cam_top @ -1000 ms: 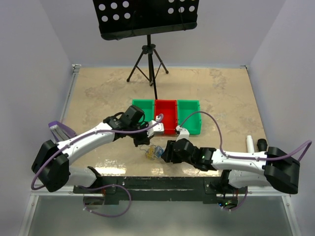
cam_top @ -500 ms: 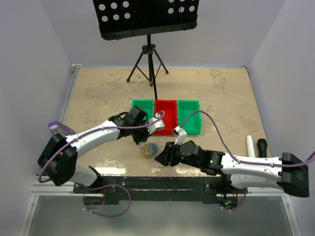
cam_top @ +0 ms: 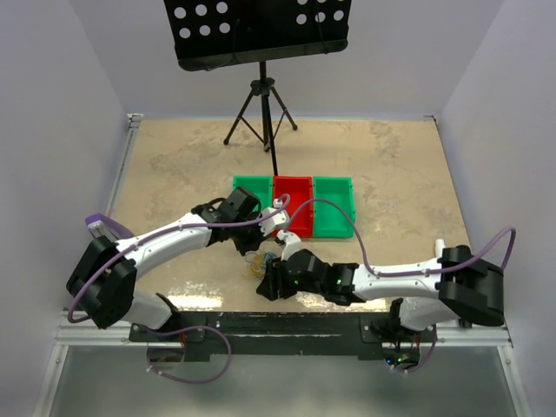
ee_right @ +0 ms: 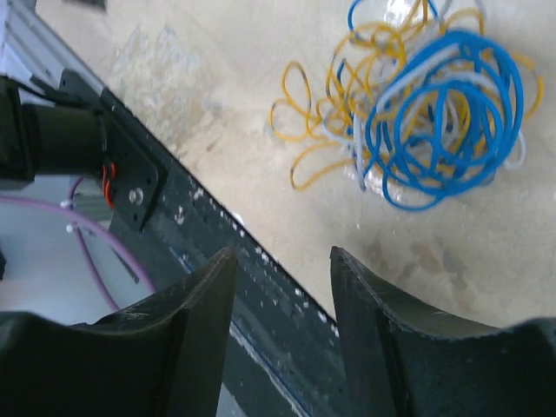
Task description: Untangle the cables
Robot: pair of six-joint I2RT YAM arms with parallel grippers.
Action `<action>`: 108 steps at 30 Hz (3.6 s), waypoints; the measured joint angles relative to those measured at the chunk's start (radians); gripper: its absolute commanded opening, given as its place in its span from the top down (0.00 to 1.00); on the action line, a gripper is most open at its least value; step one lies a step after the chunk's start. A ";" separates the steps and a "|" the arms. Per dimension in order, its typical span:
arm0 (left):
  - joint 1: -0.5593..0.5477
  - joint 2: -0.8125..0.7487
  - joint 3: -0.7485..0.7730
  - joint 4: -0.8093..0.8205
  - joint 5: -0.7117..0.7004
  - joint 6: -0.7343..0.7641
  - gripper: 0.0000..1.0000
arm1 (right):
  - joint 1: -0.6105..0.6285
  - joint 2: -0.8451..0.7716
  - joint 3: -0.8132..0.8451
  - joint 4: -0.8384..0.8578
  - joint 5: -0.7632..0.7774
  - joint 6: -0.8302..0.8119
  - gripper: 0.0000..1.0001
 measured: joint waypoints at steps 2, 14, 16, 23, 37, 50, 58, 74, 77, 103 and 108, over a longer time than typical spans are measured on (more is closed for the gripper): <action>0.000 0.000 0.000 0.000 0.004 0.000 1.00 | 0.000 0.030 0.029 -0.001 0.018 -0.004 0.48; 0.037 -0.014 0.000 -0.025 0.004 -0.024 1.00 | 0.019 0.189 0.167 -0.039 0.151 0.013 0.65; 0.037 -0.027 0.000 -0.028 0.019 -0.023 1.00 | 0.026 0.174 0.167 -0.049 0.163 0.025 0.72; 0.024 -0.121 0.000 -0.071 0.127 0.003 1.00 | 0.017 0.033 0.089 -0.095 0.258 0.121 1.00; 0.036 -0.210 0.055 -0.228 0.212 0.095 1.00 | 0.005 -0.145 -0.010 -0.292 0.341 0.270 1.00; 0.103 -0.252 0.101 -0.264 0.176 0.130 1.00 | 0.006 -0.328 -0.039 -0.331 0.360 0.264 0.51; 0.103 -0.250 0.057 -0.240 0.173 0.083 1.00 | 0.009 -0.194 -0.038 -0.101 0.272 0.141 0.37; 0.103 -0.250 0.016 -0.169 0.142 -0.037 1.00 | 0.009 0.031 0.011 0.040 0.240 0.084 0.56; 0.103 -0.250 0.016 -0.160 0.143 -0.052 1.00 | 0.009 0.060 0.017 0.041 0.262 0.096 0.58; 0.103 -0.235 0.016 -0.160 0.160 -0.061 1.00 | -0.010 0.150 0.045 0.154 0.327 0.123 0.61; 0.103 -0.233 0.019 -0.163 0.167 -0.061 1.00 | -0.020 0.158 0.045 0.165 0.336 0.137 0.80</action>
